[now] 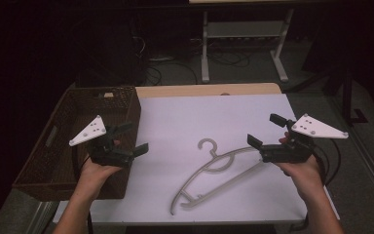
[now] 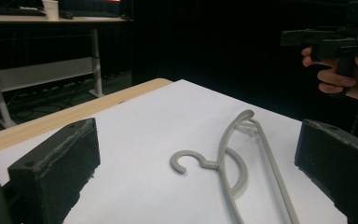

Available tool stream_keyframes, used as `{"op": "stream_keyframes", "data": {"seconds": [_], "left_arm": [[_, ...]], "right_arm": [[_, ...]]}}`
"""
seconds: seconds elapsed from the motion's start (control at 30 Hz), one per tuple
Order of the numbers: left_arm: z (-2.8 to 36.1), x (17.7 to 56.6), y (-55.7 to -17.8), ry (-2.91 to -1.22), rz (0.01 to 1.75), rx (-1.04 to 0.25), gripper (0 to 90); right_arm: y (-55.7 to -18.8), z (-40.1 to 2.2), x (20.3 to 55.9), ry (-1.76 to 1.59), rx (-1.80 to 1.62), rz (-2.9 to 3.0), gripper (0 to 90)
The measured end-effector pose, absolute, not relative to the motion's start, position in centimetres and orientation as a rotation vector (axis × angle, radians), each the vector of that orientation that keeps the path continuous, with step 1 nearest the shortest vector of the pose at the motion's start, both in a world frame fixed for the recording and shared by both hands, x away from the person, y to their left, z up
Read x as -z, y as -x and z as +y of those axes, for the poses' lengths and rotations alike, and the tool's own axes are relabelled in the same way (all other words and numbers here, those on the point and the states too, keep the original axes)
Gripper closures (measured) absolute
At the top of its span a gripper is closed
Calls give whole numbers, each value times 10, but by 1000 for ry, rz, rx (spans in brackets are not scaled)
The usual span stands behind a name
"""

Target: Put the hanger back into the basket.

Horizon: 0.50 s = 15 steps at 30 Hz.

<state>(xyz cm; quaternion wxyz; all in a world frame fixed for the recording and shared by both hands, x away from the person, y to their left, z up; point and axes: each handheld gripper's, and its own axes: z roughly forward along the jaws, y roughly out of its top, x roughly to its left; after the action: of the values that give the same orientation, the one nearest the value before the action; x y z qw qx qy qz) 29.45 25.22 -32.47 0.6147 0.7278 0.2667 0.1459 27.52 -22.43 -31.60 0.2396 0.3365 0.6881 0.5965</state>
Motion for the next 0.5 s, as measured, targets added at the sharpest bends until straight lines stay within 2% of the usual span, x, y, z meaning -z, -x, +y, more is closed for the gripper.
{"op": "stream_keyframes", "data": {"seconds": [0.5], "left_arm": [[225,317,-286,-1745,584,-300,0]], "right_arm": [[-276,-221,321,-938,-1570,1942,0]]}}
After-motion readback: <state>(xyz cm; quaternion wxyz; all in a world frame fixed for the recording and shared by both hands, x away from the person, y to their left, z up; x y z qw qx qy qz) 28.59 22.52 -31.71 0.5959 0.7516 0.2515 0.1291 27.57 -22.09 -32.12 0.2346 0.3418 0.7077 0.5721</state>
